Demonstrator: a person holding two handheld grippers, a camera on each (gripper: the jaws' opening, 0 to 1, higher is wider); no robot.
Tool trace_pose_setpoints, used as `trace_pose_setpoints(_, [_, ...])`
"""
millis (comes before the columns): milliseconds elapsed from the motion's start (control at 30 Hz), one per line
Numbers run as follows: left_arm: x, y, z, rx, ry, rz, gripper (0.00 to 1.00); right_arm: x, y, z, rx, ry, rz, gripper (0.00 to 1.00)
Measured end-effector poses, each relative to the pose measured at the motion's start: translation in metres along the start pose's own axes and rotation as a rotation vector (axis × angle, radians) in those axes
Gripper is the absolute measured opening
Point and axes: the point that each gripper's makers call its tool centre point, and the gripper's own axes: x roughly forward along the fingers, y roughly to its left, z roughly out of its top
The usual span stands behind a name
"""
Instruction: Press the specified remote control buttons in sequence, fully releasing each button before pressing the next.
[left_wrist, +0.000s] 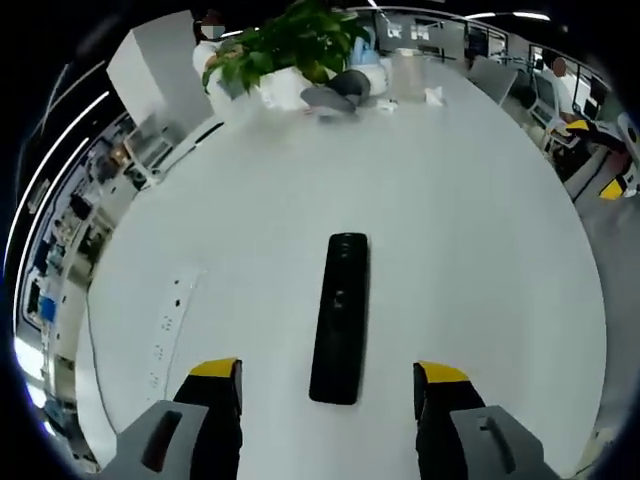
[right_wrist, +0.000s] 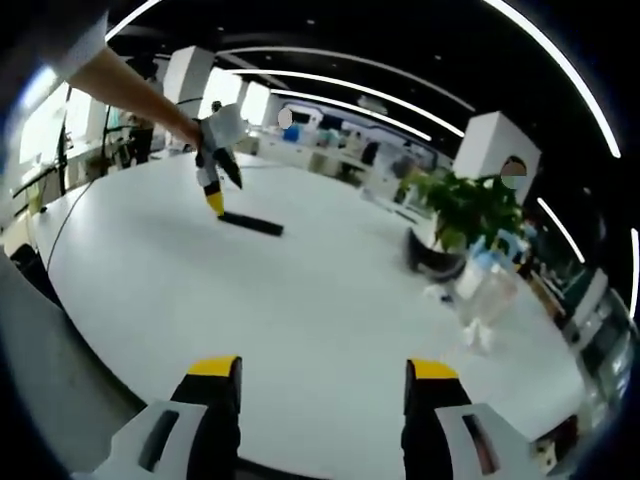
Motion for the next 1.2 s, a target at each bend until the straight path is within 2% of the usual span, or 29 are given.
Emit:
trace_pose_setpoints(100, [0.007,0.0,-0.007,0.064,0.034,-0.006,0.7,0.0,0.001,-0.001,0.001,0.009,0.007,0.63])
trace_pose_setpoints(367, [0.018,0.008,-0.016,0.061,0.078,0.01,0.64,0.0,0.0,-0.001,0.008,0.008,0.002,0.62])
trace_pose_setpoints(467, [0.019,0.004,-0.021,0.081,0.103,-0.003,0.6,0.0,0.0,-0.001,0.006,0.01,0.002,0.62])
trace_pose_setpoints(567, [0.018,0.001,-0.017,0.073,0.095,-0.024,0.56,0.0,0.0,-0.001,0.005,0.01,0.001,0.62])
trace_pose_setpoints(667, [0.02,-0.005,-0.022,-0.016,0.118,-0.084,0.5,0.0,0.001,-0.001,0.004,0.013,0.004,0.61])
trace_pose_setpoints(767, [0.021,-0.001,-0.025,-0.056,0.098,-0.092,0.51,0.0,0.001,-0.002,0.004,0.016,0.004,0.61])
trace_pose_setpoints(833, [0.021,-0.003,-0.028,-0.141,0.094,-0.113,0.5,0.0,0.001,-0.002,0.002,0.019,0.004,0.61])
trace_pose_setpoints(900, [0.021,-0.005,-0.029,-0.186,0.096,-0.132,0.48,0.0,0.001,-0.002,0.002,0.019,0.005,0.61])
trace_pose_setpoints(933, [0.021,-0.003,-0.029,-0.146,0.086,-0.124,0.48,0.0,0.001,-0.003,0.002,0.02,0.006,0.61])
trace_pose_setpoints(1200, [0.022,-0.005,-0.027,-0.137,0.086,-0.133,0.46,0.001,0.001,-0.003,-0.002,0.024,0.005,0.61])
